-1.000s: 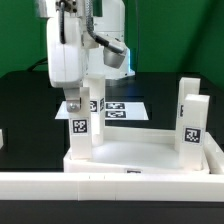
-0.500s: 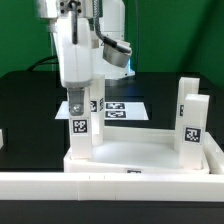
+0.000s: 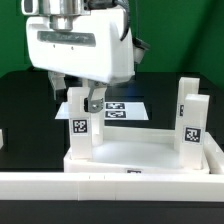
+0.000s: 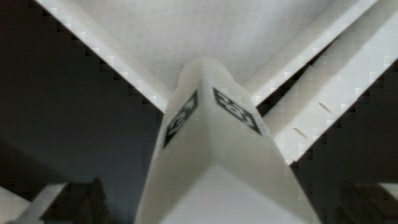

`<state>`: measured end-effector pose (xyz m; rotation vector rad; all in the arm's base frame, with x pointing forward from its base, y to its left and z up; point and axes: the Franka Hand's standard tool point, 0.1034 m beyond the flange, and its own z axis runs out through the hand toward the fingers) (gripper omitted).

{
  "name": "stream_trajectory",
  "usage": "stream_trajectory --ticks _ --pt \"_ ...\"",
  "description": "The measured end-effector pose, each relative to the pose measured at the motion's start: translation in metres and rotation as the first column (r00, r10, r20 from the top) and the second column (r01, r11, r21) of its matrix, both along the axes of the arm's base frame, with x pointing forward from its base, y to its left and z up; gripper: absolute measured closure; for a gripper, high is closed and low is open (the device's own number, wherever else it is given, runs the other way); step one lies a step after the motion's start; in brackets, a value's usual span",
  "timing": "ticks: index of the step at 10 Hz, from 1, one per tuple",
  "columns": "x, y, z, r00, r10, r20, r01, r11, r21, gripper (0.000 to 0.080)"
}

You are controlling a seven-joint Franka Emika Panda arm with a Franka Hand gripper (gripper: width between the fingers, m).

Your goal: Assemble desk

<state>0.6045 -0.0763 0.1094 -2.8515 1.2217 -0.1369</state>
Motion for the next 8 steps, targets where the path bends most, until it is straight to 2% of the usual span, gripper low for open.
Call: stream_trajectory --ticks 4,7,8 --pt "-0.0007 -0.0007 -0.0003 0.950 0.312 -0.024 -0.313 0.948 -0.051 0.0151" --pt "-0.0025 -0.0036 -0.0017 0.893 0.449 -0.036 -0.450 0.891 -0.062 0.0151" --pt "-0.0025 -0.0038 -0.0019 0.867 0.497 -0.038 -0.498 0.864 -0.070 0.0265"
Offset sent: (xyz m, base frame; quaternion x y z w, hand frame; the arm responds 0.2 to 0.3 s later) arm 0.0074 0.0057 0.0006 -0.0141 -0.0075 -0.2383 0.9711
